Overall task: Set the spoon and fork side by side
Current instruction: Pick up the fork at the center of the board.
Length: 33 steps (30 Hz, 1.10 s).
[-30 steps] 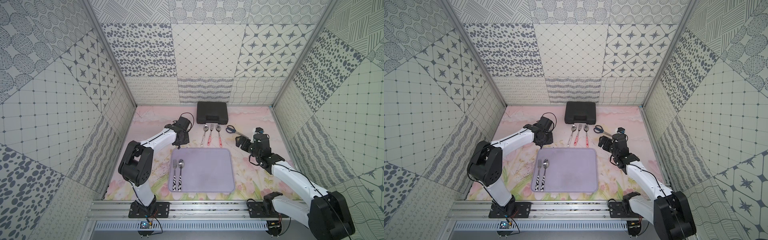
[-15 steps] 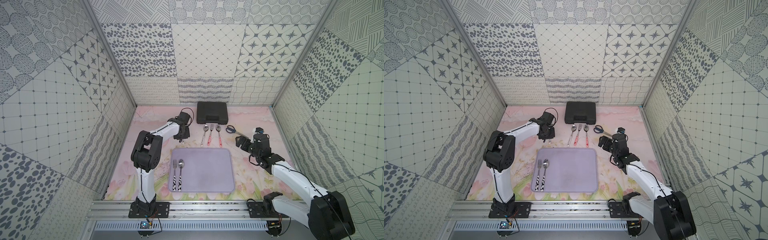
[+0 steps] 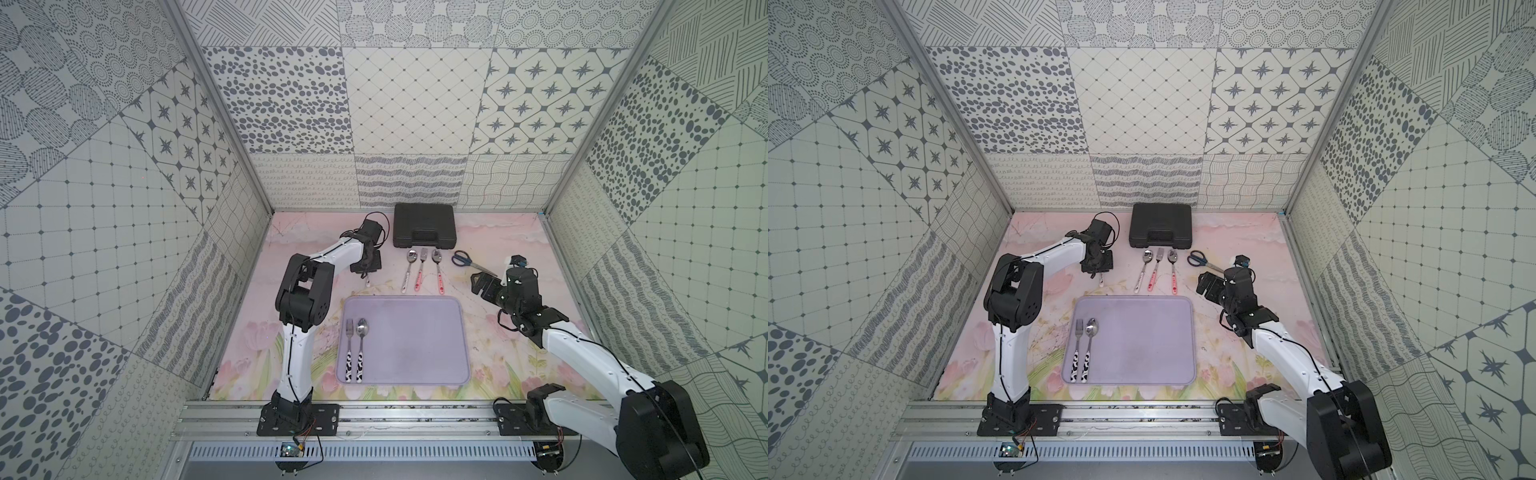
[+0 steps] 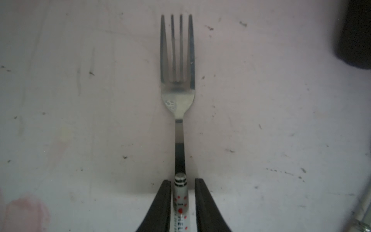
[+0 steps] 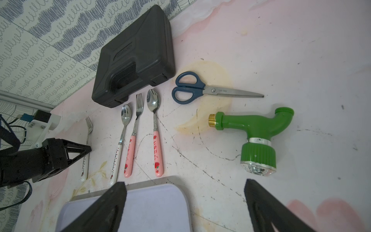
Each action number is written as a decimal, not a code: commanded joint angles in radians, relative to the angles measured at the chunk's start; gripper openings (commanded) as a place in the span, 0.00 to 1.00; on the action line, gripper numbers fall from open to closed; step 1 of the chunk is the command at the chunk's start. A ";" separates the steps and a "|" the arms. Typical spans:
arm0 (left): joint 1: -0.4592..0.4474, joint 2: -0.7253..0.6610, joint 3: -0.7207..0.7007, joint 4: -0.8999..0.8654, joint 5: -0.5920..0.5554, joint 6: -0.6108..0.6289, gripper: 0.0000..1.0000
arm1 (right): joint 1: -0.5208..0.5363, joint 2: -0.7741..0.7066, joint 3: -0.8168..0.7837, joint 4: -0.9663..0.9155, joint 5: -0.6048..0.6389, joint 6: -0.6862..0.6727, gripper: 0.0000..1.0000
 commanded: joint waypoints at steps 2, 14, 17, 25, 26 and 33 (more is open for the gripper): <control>0.010 0.025 0.017 -0.050 -0.013 0.029 0.22 | 0.005 0.002 -0.006 0.032 0.016 0.003 0.97; 0.010 0.023 0.027 -0.070 -0.012 0.027 0.04 | 0.005 -0.004 -0.006 0.029 0.016 0.003 0.97; 0.010 0.016 0.031 -0.082 -0.006 0.021 0.00 | 0.004 -0.002 -0.006 0.029 0.015 0.005 0.97; -0.001 -0.049 0.020 -0.085 0.024 0.010 0.00 | 0.005 -0.002 -0.005 0.029 0.014 0.003 0.97; -0.003 -0.059 0.015 -0.084 0.025 0.009 0.00 | 0.005 -0.004 -0.006 0.029 0.015 0.002 0.97; -0.032 -0.134 -0.025 -0.094 0.022 -0.018 0.00 | 0.005 -0.002 -0.006 0.029 0.015 0.003 0.97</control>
